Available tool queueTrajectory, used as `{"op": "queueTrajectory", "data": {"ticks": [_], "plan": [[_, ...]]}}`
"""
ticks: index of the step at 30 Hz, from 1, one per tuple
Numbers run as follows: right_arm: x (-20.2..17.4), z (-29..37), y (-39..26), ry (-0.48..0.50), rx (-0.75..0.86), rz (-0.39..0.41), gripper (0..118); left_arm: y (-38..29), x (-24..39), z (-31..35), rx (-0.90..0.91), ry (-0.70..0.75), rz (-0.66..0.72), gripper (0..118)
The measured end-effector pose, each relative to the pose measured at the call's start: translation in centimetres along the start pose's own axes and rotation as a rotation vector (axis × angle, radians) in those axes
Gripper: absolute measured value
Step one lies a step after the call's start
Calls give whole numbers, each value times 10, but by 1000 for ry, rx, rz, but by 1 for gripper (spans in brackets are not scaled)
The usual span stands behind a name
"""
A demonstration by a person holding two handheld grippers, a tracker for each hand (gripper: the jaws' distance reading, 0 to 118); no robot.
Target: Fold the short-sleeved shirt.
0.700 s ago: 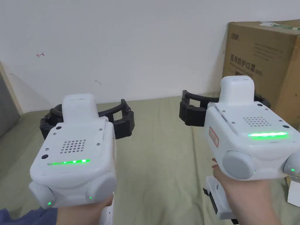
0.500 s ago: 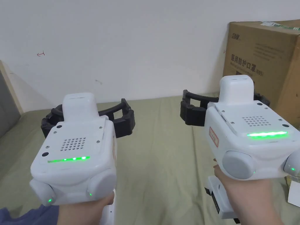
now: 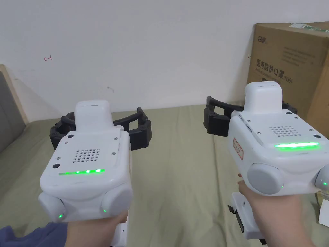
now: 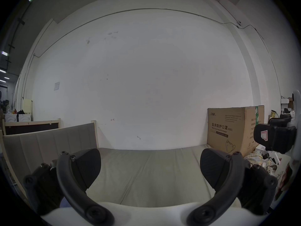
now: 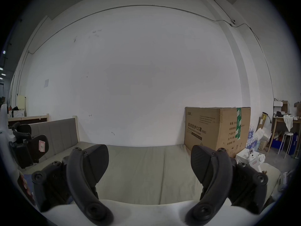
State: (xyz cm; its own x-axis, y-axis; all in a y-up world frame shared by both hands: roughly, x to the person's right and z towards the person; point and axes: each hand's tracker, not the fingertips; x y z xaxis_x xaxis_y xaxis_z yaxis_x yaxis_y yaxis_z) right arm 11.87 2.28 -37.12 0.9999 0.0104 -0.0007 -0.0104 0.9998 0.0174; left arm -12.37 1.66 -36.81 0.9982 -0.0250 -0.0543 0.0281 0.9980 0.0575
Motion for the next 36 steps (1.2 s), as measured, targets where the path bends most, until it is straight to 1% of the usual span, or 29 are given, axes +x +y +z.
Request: {"op": "queueTrajectory", "data": {"ticks": [4, 10, 14, 19, 29, 36], "plan": [[-2, 1, 0, 5, 0, 9, 107, 0, 0, 0, -2, 0, 5, 118], [-9, 4, -2, -1, 16, 56, 107, -1, 1, 2, 10, 28, -18, 118], [-12, 6, -4, -1, 28, 68, 107, 1, 1, 4, 7, 8, -23, 118], [-11, 8, -3, -4, 41, 54, 107, 0, 0, 4, -2, 0, -16, 118], [-9, 11, -3, -16, 41, 54, 107, -3, -1, 5, -13, 6, -8, 118], [-5, 14, -4, -11, 52, 28, 107, -3, 2, 7, -8, 10, -30, 118]]}}
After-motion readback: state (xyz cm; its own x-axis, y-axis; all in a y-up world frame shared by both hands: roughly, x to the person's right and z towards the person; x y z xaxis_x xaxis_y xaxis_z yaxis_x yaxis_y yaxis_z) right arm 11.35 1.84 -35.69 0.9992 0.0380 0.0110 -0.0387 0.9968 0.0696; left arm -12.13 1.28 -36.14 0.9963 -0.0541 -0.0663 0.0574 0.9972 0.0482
